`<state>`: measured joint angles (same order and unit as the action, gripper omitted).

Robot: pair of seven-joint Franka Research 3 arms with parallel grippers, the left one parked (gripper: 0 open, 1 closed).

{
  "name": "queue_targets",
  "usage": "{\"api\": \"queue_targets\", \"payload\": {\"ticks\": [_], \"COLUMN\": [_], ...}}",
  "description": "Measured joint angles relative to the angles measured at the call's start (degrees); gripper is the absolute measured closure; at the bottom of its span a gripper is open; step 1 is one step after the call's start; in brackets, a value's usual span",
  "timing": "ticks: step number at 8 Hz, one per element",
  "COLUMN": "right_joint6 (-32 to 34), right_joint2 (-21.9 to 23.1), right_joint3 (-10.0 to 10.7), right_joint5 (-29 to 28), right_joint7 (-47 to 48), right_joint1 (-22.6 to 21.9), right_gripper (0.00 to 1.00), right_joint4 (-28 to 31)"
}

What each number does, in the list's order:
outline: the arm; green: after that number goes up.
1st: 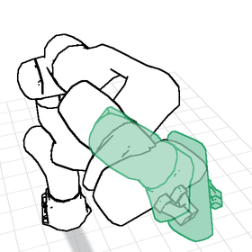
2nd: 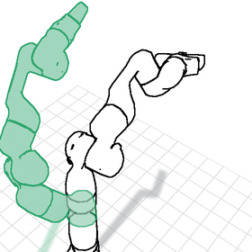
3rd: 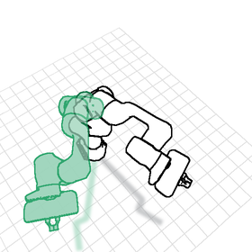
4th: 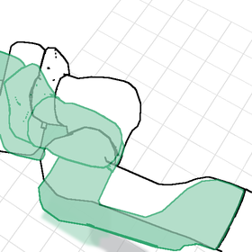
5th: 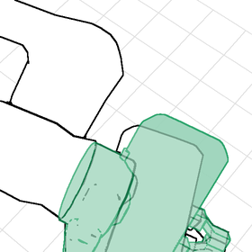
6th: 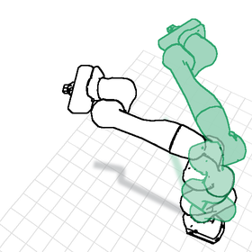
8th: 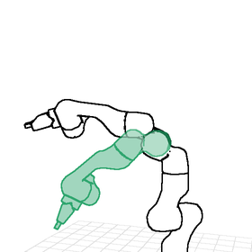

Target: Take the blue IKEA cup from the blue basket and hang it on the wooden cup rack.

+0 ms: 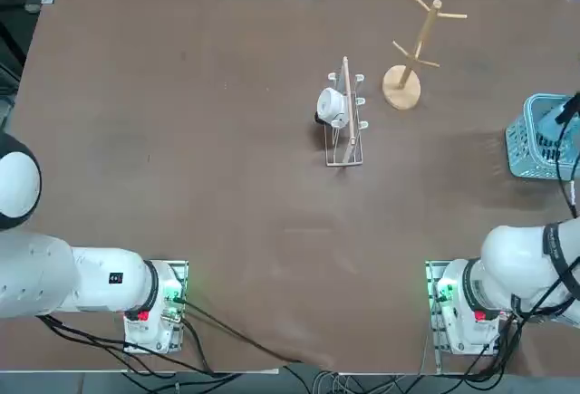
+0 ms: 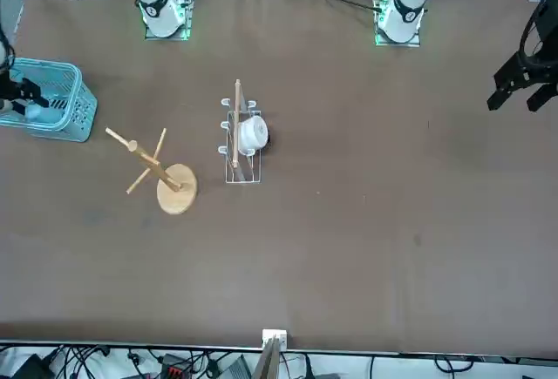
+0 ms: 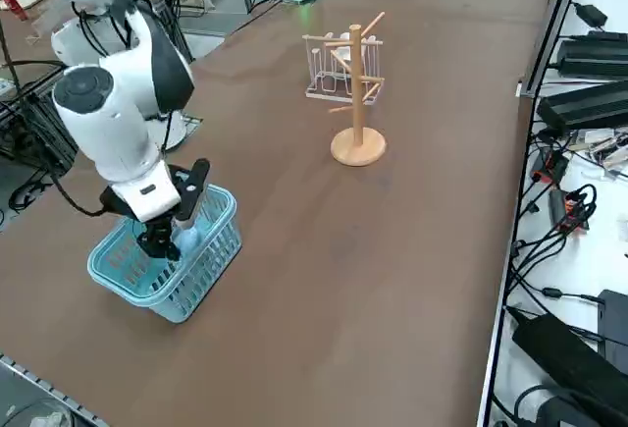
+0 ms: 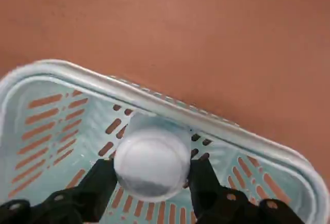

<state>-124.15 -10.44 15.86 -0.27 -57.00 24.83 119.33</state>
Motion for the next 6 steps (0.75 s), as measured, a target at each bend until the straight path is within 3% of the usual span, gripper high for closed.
{"api": "queue_targets", "payload": {"ticks": [3,6], "right_joint6": [11.67,28.11], "right_joint2": [1.88,3.09], "right_joint3": [-0.06,-0.15], "right_joint5": [-0.23,-5.74], "right_joint7": [-0.04,-0.17], "right_joint1": [-1.65,-4.76], "right_gripper": [0.19,0.19], "right_joint4": [-7.59,-19.75]}}
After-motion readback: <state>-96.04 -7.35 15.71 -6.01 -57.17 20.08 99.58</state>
